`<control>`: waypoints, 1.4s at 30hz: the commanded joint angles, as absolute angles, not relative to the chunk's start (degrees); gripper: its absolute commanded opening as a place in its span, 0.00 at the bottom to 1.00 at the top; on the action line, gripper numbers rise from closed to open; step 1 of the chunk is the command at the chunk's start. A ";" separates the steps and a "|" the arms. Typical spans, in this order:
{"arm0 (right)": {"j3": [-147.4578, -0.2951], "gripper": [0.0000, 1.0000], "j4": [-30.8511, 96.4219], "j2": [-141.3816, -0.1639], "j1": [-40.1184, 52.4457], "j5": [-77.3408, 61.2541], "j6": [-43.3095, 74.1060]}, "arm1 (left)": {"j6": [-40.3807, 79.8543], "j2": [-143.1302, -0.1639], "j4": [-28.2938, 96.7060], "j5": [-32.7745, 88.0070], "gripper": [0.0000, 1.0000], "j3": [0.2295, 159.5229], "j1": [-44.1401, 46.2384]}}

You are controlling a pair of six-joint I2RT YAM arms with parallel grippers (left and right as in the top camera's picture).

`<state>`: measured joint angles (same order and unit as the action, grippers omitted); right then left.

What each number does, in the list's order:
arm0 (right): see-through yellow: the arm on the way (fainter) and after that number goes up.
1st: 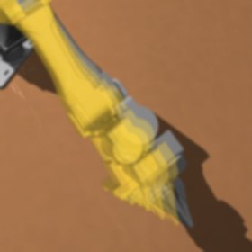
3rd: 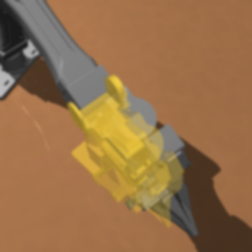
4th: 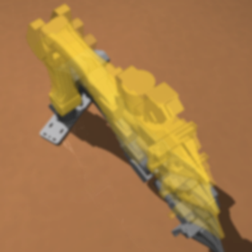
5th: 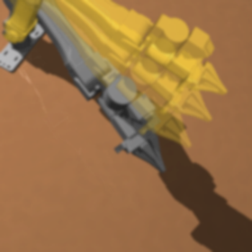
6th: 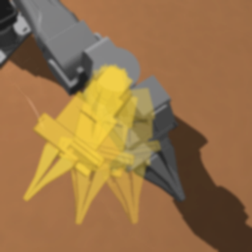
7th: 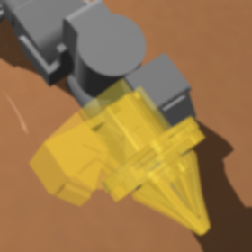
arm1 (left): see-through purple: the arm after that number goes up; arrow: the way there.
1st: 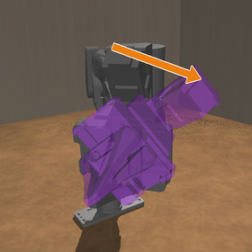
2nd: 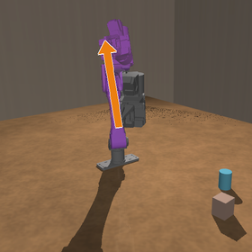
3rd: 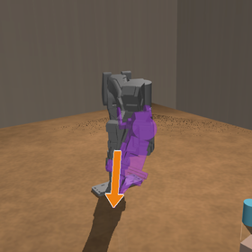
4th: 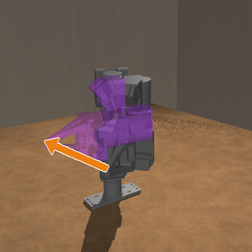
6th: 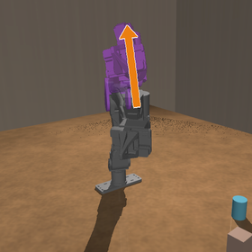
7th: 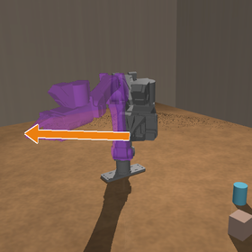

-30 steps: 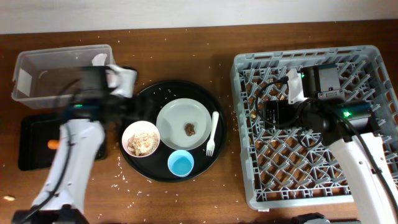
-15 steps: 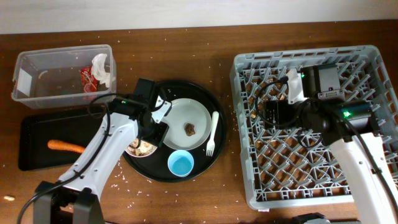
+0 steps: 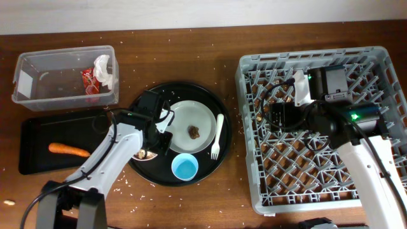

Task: Sort waste into correct bins and load items into the dishwasher rack
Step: 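Grasp the pink rice bowl rim with the left gripper and lift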

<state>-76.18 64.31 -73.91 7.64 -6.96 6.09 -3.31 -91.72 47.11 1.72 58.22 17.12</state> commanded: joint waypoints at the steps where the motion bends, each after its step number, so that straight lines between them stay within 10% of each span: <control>1: -76.79 0.99 64.31 -74.43 7.42 -7.31 6.50 | -2.81 -93.12 46.59 2.57 0.37 57.23 17.21; 11: -76.77 0.99 64.34 -74.74 7.42 -7.31 6.50 | -2.79 -96.27 45.80 2.59 0.31 57.25 17.21; 22: -76.77 0.99 64.34 -74.74 7.42 -7.31 6.50 | -2.79 -96.27 45.82 2.59 0.01 57.25 17.21; 42: -76.79 0.98 63.48 -74.74 7.42 -7.29 6.48 | -2.13 -96.20 63.79 0.75 0.00 80.49 13.28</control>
